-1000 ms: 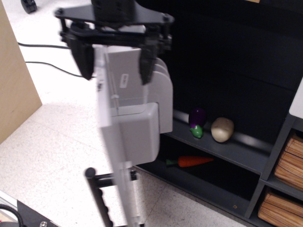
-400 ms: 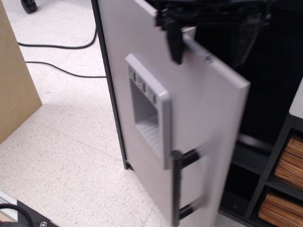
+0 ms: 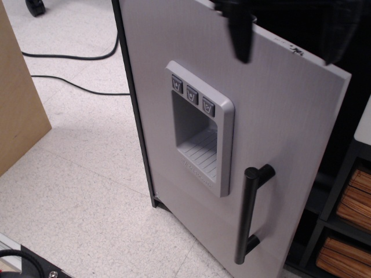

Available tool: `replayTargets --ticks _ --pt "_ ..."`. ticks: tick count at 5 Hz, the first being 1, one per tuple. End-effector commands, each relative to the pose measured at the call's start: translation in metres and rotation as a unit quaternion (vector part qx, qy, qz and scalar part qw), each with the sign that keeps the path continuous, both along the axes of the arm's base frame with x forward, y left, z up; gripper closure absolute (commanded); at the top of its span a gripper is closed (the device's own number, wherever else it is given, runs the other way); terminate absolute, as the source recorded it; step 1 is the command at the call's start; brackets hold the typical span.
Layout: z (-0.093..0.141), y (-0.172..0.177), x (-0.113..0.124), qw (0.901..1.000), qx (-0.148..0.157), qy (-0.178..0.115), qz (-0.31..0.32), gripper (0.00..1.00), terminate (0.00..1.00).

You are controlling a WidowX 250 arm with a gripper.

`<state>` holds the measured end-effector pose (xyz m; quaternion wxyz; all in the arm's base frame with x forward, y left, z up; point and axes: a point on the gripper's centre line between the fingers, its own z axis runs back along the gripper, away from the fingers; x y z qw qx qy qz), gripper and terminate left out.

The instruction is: Close fridge

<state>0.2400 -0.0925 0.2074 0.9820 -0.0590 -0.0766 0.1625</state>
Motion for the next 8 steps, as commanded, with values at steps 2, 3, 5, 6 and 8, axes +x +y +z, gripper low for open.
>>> replayTargets --ticks 2,3,5,6,8 --pt "-0.086 0.05 -0.013 0.9936 0.079 -0.005 -0.081 0.0 0.0" --pt "-0.103 0.045 0.008 0.9913 0.086 -0.002 -0.1 0.0 0.0" --pt "-0.109 0.015 0.046 0.9916 0.062 -0.016 -0.113 0.0 0.0" --pt "-0.113 0.002 0.063 0.9893 0.073 -0.047 -0.117 0.0 0.0" --pt "-0.125 -0.011 0.099 0.9824 0.103 -0.123 -0.096 0.0 0.0"
